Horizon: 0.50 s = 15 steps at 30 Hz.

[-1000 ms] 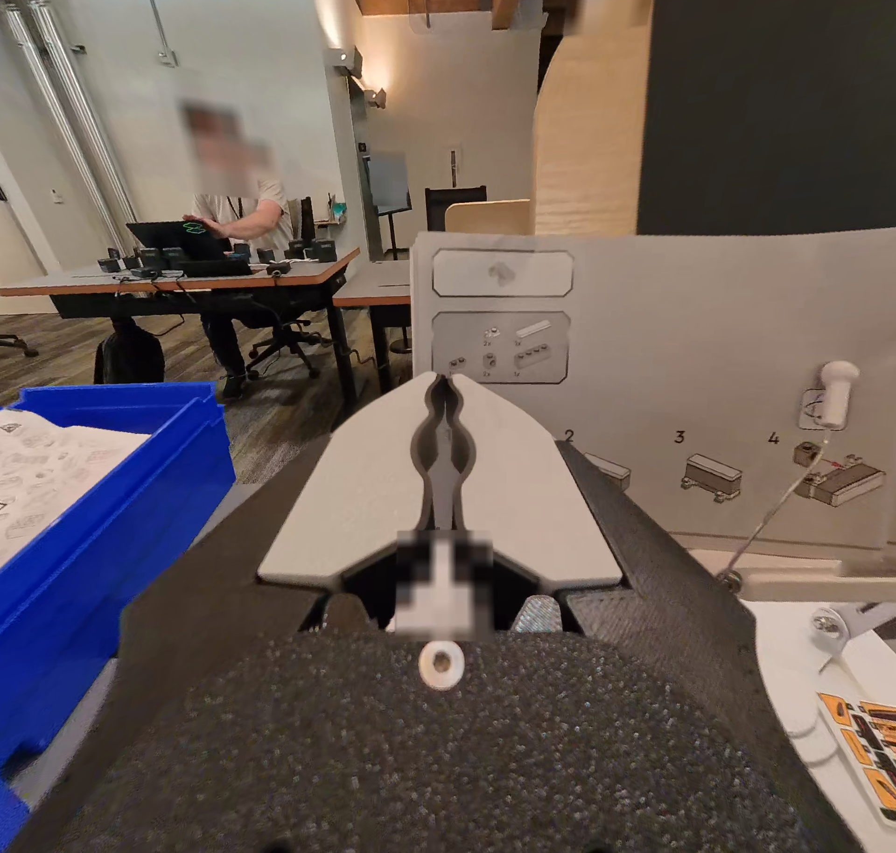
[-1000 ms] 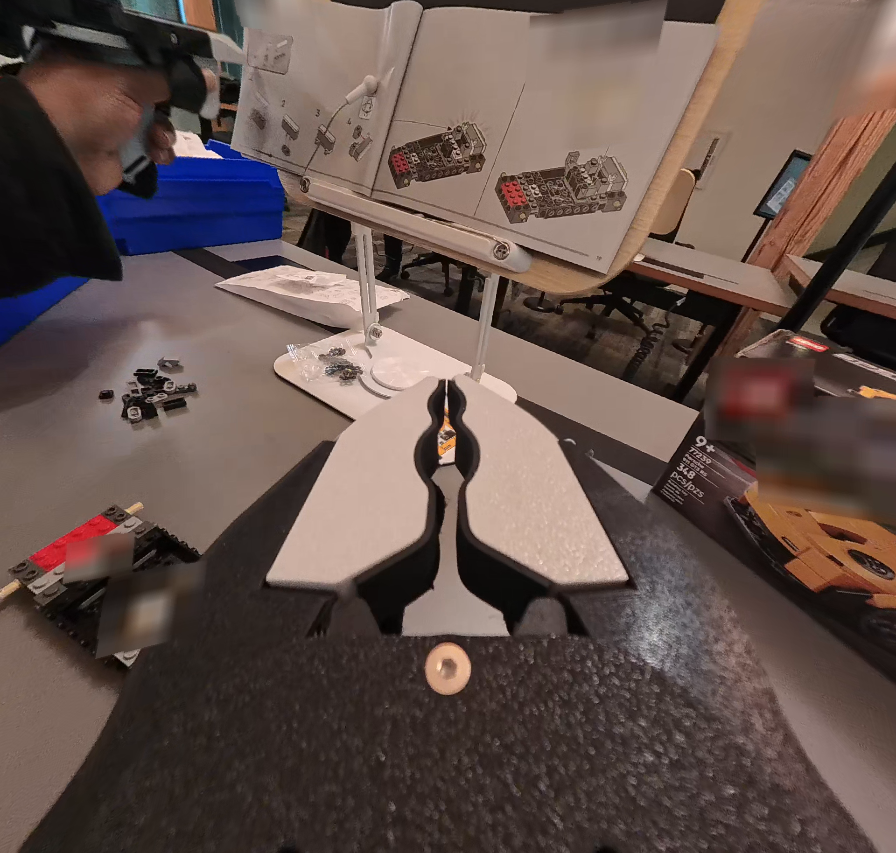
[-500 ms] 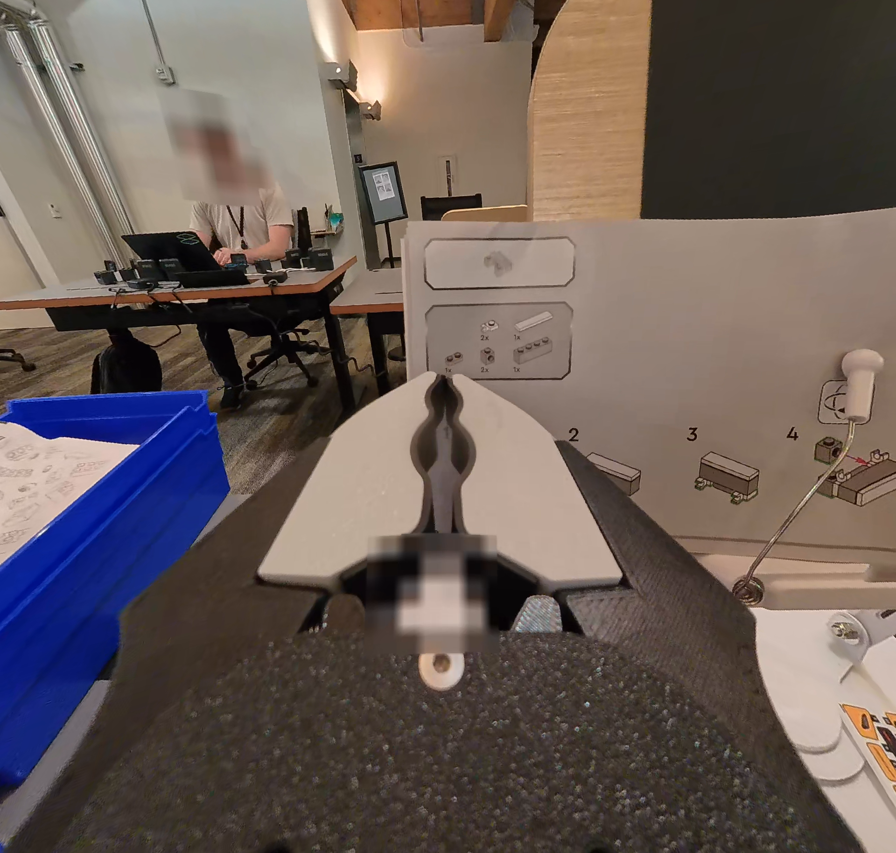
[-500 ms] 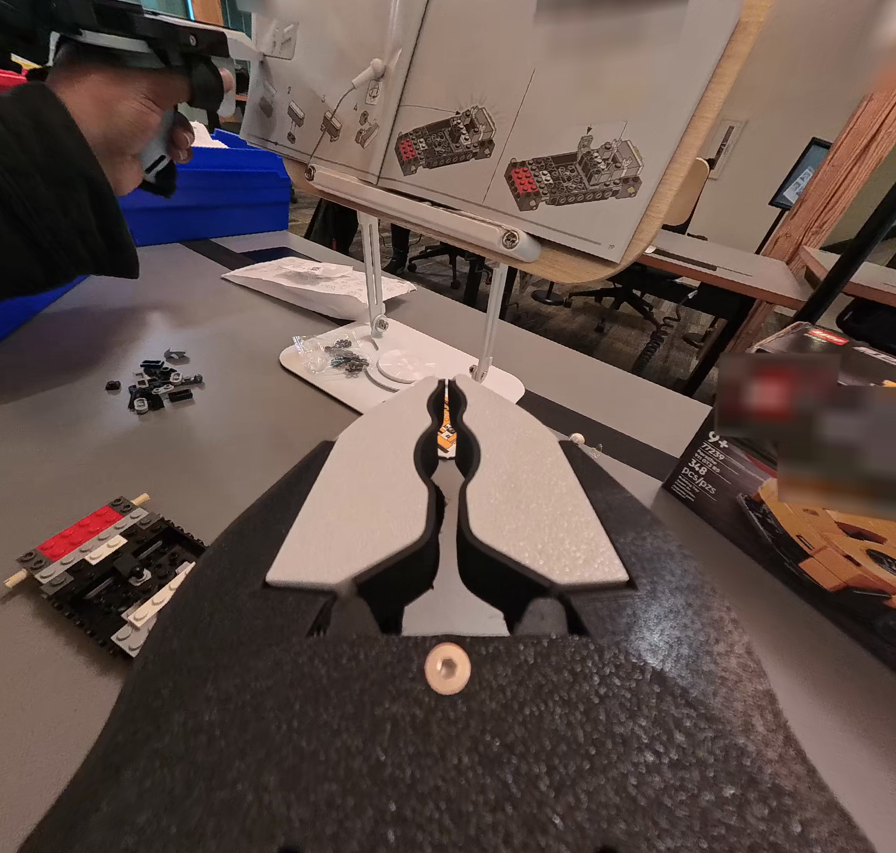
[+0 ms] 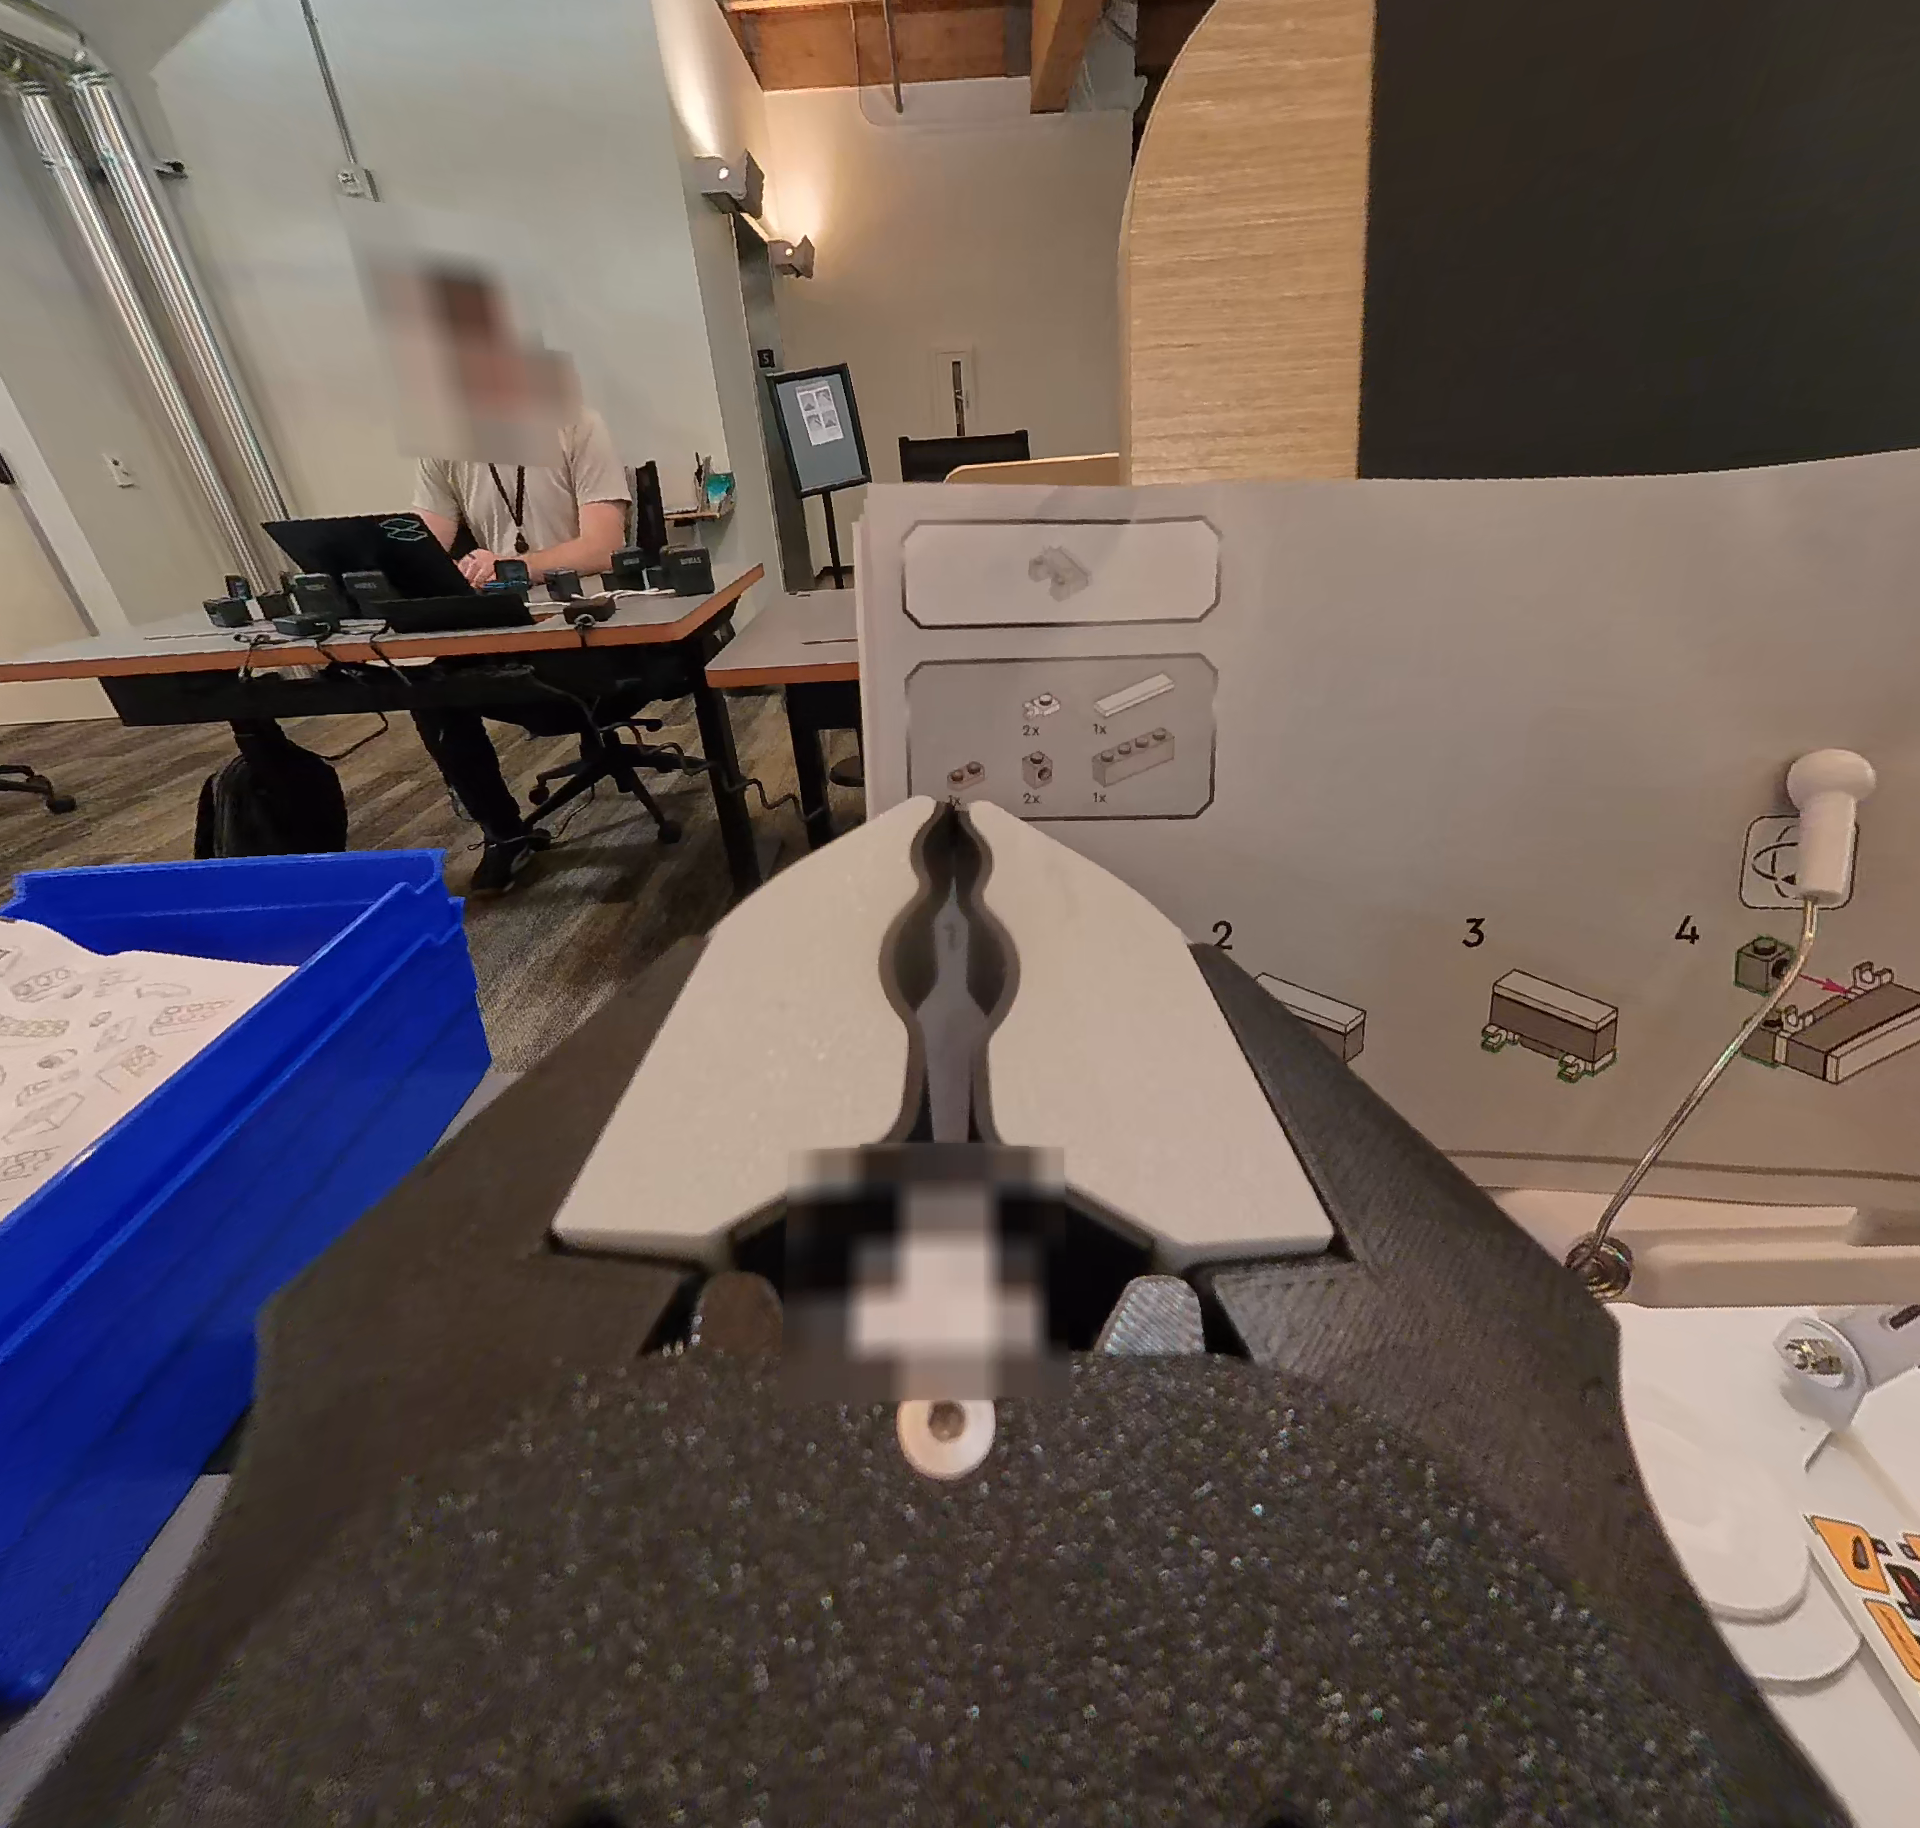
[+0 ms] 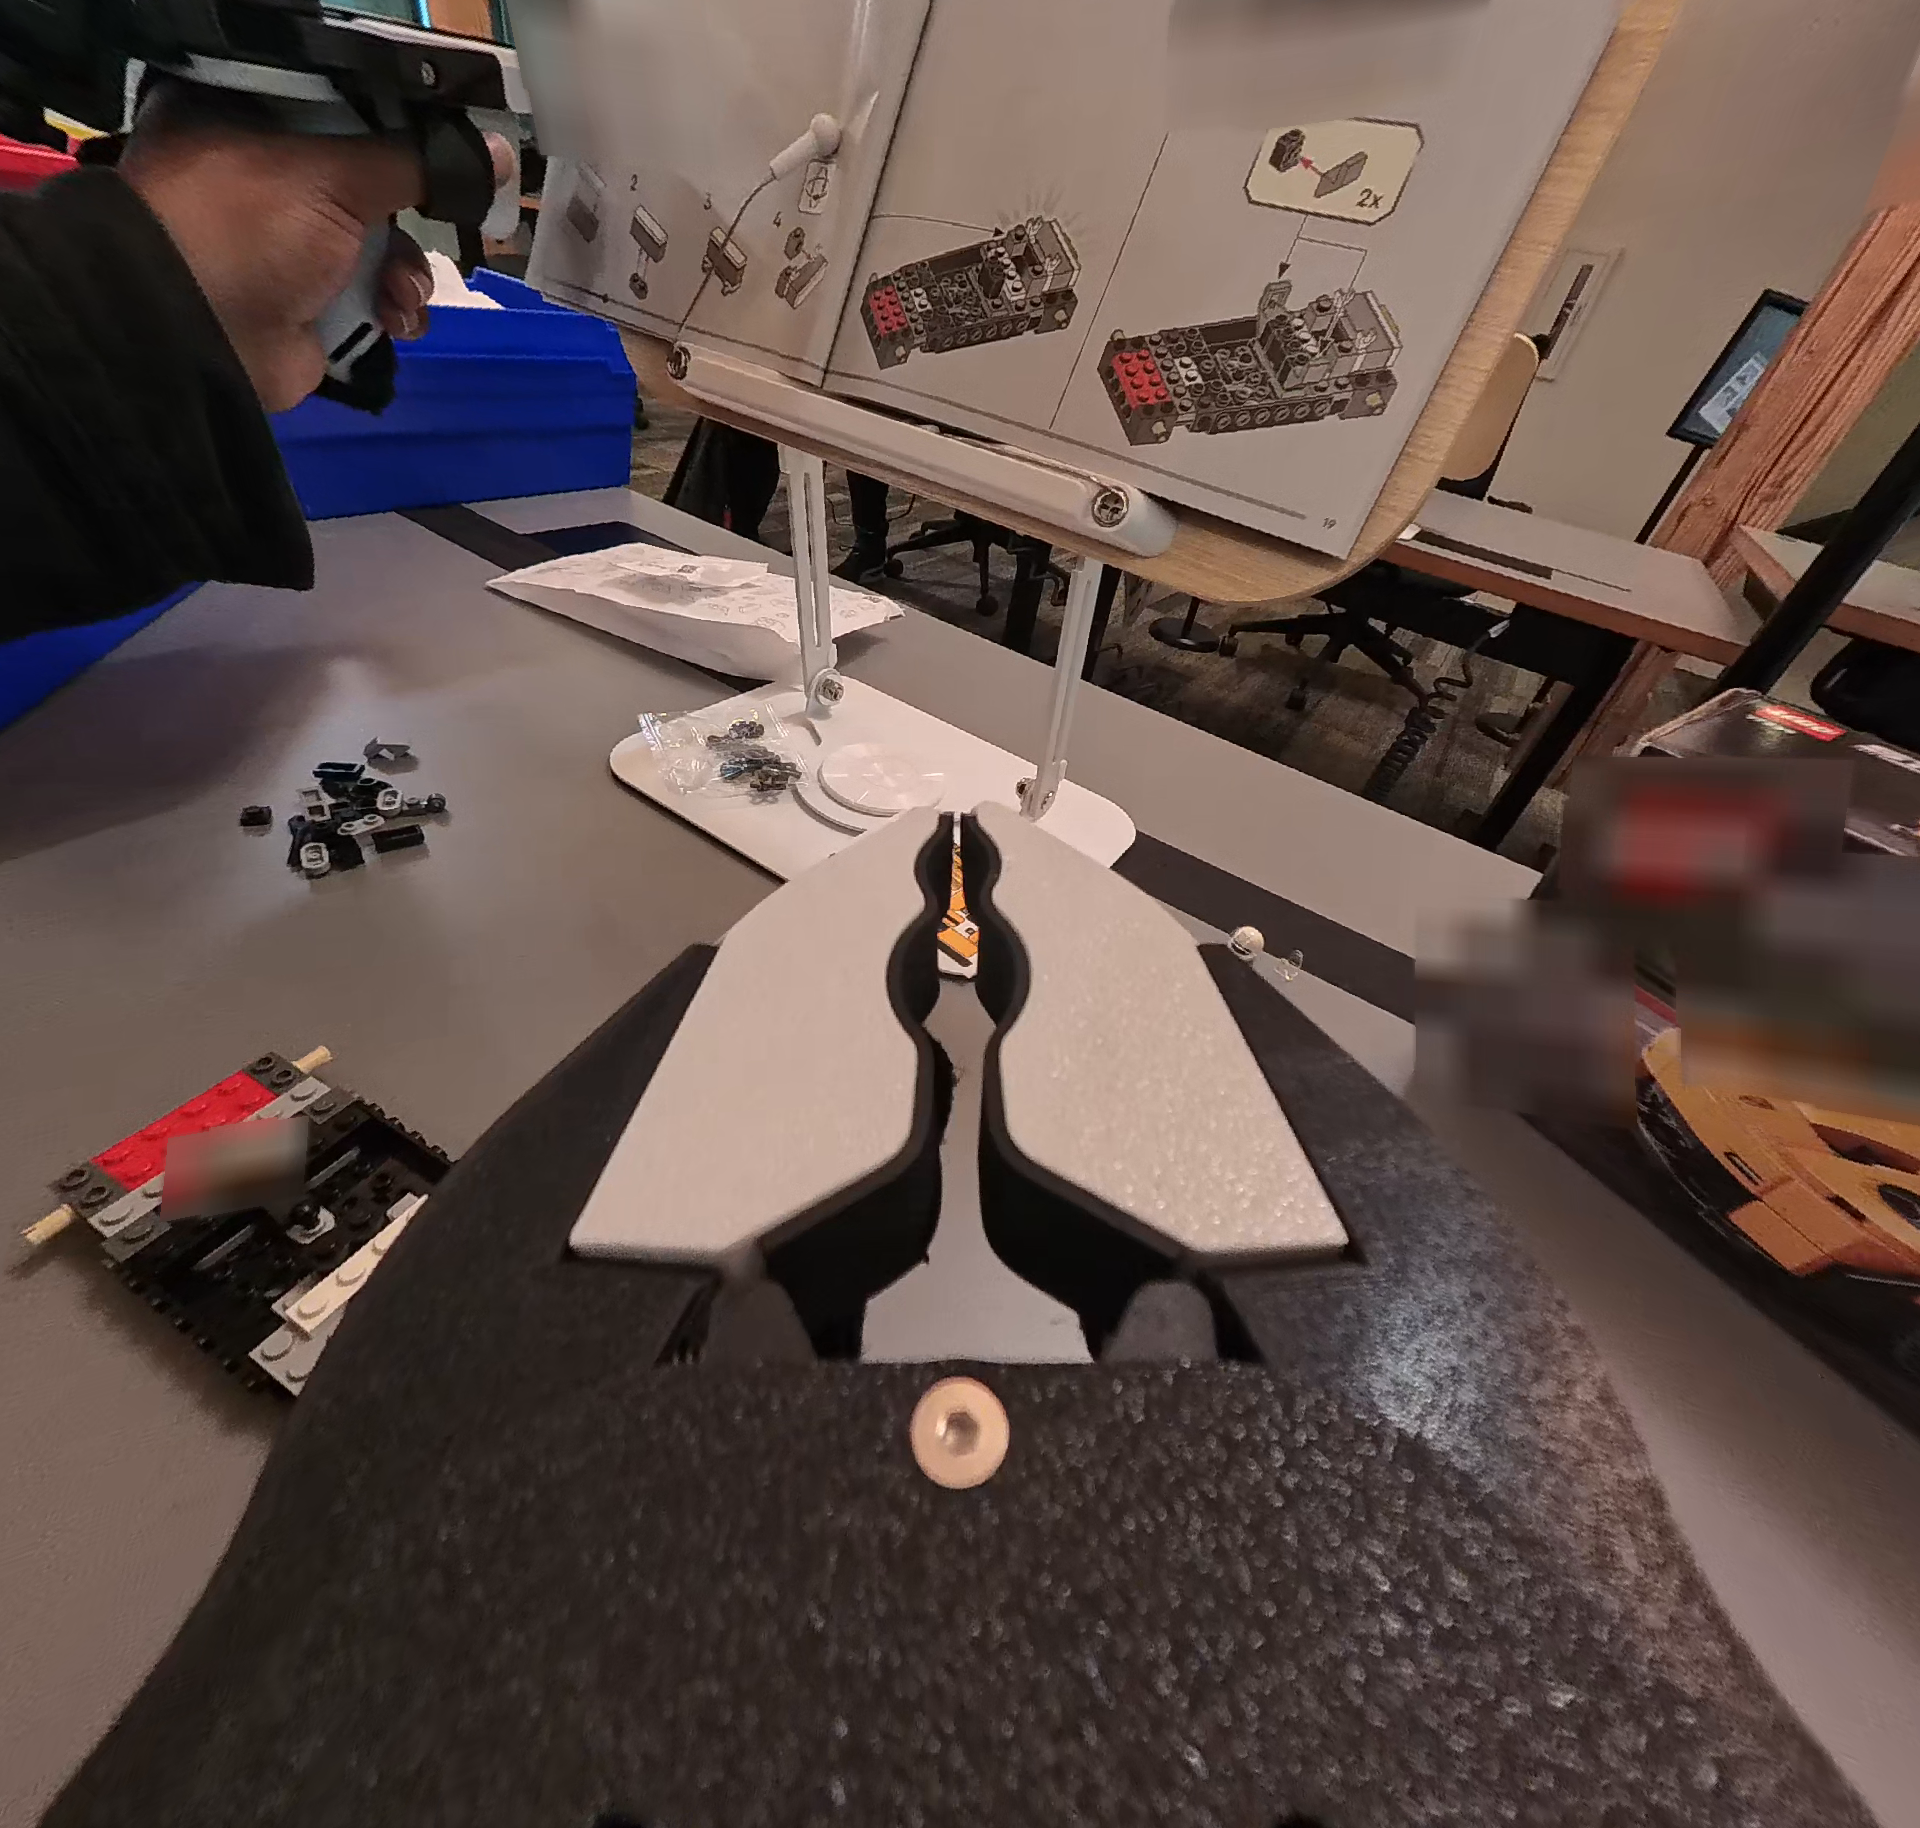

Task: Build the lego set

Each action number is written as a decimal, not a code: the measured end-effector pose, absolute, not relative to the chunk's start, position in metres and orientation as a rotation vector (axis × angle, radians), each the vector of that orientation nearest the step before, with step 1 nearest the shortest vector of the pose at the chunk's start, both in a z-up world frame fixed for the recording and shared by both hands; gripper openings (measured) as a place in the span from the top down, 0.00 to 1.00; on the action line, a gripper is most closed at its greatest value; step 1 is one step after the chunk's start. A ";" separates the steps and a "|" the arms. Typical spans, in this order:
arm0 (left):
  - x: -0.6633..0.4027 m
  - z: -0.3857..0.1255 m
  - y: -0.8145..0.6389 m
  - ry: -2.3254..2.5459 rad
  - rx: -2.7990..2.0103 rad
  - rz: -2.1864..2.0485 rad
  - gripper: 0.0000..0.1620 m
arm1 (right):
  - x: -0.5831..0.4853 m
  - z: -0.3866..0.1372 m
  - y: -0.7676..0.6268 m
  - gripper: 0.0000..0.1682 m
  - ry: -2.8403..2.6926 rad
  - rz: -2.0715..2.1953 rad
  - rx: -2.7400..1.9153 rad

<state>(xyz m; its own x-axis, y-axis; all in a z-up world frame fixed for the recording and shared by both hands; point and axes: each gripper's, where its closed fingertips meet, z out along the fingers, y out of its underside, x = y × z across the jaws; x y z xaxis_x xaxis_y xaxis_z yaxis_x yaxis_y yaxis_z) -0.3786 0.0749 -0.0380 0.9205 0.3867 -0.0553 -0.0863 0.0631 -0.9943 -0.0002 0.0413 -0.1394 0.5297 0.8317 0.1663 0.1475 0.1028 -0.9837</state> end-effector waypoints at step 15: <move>-0.370 -0.040 0.075 -0.230 -1.457 0.356 1.00 | -0.002 -0.142 0.040 0.99 -0.934 0.635 -1.401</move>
